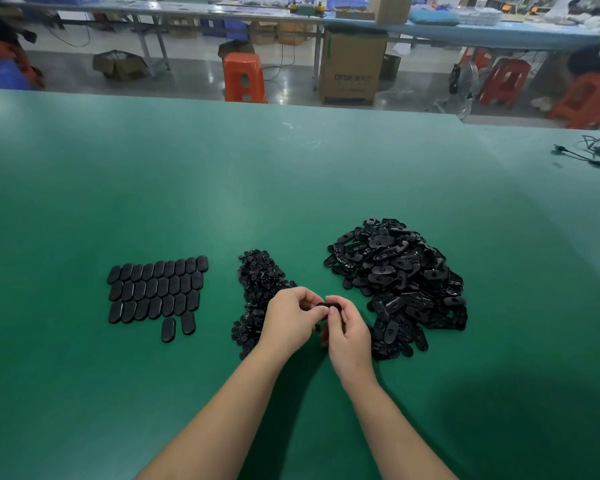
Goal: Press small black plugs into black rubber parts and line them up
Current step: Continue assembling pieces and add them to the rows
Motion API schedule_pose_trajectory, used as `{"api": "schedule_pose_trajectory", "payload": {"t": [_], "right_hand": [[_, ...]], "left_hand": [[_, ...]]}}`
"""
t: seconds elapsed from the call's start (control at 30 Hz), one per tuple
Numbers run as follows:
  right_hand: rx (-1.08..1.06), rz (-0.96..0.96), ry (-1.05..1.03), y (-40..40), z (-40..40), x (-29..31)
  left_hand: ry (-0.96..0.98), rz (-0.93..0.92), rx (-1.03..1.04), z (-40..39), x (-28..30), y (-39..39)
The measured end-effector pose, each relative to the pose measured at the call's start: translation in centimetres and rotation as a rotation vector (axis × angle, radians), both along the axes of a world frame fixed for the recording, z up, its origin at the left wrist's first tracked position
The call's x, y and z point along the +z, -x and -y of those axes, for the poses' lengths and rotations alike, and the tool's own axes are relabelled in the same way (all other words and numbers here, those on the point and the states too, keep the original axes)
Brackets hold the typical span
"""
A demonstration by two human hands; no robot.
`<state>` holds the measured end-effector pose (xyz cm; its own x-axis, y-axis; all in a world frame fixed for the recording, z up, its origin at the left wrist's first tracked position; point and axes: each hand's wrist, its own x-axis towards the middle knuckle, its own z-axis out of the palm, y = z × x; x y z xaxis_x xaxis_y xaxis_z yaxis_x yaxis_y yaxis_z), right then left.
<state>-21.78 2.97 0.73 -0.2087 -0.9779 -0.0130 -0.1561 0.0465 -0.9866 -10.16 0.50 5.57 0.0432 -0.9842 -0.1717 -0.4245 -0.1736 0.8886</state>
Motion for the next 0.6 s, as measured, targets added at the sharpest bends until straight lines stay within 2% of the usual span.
{"api": "schedule_pose_trajectory", "payload": {"t": [0.3, 0.6], "right_hand": [[0.018, -0.022, -0.015, 0.08, 0.16, -0.27], [0.024, 0.053, -0.023, 0.22, 0.04, -0.22]], "left_hand": [[-0.012, 0.048, 0.028, -0.26, -0.38, 0.25], [-0.014, 0.081, 0.056, -0.35, -0.59, 0.82]]}}
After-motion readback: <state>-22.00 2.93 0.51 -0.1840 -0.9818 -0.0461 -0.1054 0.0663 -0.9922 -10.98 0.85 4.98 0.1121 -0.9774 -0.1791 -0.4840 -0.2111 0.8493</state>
